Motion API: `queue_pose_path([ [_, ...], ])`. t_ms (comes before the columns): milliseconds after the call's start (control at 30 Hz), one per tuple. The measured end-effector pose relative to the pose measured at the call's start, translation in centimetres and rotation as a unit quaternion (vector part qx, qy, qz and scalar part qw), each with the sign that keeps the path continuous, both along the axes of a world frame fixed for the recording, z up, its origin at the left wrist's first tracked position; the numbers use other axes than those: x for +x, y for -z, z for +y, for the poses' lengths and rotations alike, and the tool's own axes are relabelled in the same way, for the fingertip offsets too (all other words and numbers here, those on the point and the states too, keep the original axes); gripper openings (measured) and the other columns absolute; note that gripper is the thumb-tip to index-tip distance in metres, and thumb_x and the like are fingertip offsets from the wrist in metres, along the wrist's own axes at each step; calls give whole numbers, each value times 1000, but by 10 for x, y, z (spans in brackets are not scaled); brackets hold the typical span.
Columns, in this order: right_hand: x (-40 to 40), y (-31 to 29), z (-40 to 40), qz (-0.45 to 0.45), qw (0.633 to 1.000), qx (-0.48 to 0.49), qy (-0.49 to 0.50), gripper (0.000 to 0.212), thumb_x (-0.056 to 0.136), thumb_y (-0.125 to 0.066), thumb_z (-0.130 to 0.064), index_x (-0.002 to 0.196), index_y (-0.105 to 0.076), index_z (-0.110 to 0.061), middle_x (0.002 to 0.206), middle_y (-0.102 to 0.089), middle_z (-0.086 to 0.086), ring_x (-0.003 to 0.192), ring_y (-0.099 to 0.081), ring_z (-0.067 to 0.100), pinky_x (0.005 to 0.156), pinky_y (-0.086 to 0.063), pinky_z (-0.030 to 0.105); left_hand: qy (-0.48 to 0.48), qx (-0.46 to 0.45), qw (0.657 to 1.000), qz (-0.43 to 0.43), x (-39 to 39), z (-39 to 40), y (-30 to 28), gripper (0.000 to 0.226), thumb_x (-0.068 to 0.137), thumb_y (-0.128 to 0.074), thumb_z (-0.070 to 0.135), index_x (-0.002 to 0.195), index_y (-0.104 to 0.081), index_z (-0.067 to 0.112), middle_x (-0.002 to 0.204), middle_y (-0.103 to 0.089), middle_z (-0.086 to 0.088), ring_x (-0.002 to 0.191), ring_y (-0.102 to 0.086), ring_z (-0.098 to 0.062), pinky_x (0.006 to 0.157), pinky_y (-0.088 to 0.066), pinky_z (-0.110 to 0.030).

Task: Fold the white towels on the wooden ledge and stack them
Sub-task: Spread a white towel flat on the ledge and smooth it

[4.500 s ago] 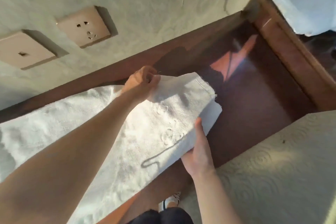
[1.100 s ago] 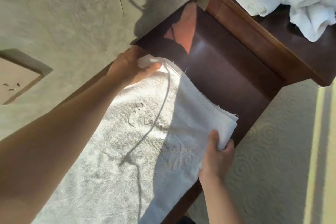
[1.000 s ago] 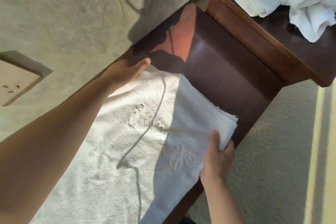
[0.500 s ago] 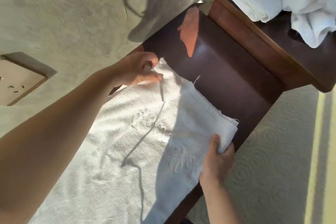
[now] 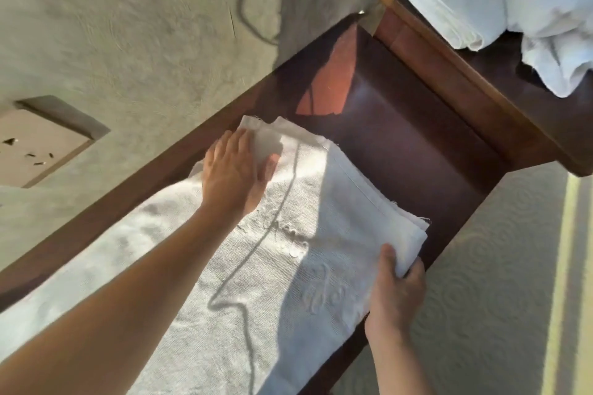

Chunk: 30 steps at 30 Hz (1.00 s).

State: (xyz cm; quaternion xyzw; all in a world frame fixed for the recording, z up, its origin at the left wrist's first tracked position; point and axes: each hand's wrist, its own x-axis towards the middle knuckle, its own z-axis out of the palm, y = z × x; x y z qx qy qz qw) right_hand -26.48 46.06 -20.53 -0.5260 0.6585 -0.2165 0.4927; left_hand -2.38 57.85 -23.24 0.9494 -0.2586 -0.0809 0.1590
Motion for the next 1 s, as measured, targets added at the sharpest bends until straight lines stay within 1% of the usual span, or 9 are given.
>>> queue_pose_path([
  [100,-1,2,-9,28,1000,-9,-9,10,94,-65,-22,98,-57,-25,100,-68,4,83,-68,21,66,-54,34,23,-58,994,-94,-5,7,11,55,99,-47,58,122,-60,10,123,-63,-9,120,-54,-31,104,-36,-45],
  [200,4,-1,-19,111,990,-70,-51,48,89,-66,-16,134,-49,-13,124,-61,10,102,-64,25,81,-55,43,36,-121,985,-120,-4,4,5,36,95,-59,48,107,-64,14,105,-64,-4,104,-56,-30,92,-40,-46],
  [333,40,-10,-17,174,924,-240,-243,60,87,-67,-10,143,-46,-8,146,-47,17,138,-40,30,114,-34,51,139,-216,960,-115,-19,18,0,13,88,-65,8,100,-63,8,98,-62,-7,89,-59,-29,77,-47,-45],
  [400,68,-8,-11,146,871,-308,-355,52,91,-58,-12,143,-49,-11,153,-43,14,147,-32,32,119,-24,53,176,-223,951,-125,-26,29,0,27,79,-67,-6,100,-60,9,100,-63,-8,89,-59,-28,78,-48,-43],
  [467,96,-5,-9,82,835,-315,-444,45,96,-47,-11,140,-52,-11,148,-50,9,145,-37,31,120,-27,48,194,-217,949,-125,-36,39,3,35,75,-64,-9,102,-58,13,106,-62,-7,92,-59,-27,81,-48,-40],
  [567,134,-8,-11,0,840,-229,-492,36,103,-40,-18,133,-59,-11,120,-69,5,119,-61,24,101,-48,34,142,-206,967,-56,-51,47,5,39,71,-74,-10,98,-59,13,112,-58,-5,95,-58,-28,80,-51,-41],
  [667,155,-4,-18,43,812,-230,-535,39,94,-51,-5,131,-62,-5,122,-68,11,118,-60,30,105,-43,36,65,-210,975,-15,-57,47,3,36,72,-86,5,94,-59,13,109,-61,-3,95,-56,-26,81,-50,-38],
  [800,165,-8,-31,89,759,-219,-607,51,84,-56,0,134,-62,-9,125,-61,13,117,-59,34,106,-43,39,81,-209,974,-31,-59,42,-7,43,68,-85,-2,92,-53,15,88,-59,1,81,-51,-20,75,-44,-31],
  [1000,184,-16,-38,165,705,-243,-645,22,92,-59,-17,112,-67,-12,120,-58,9,112,-54,33,101,-39,34,114,-217,969,-24,-60,42,-15,23,77,-73,2,94,-61,12,101,-57,-1,88,-52,-20,73,-49,-37],
])
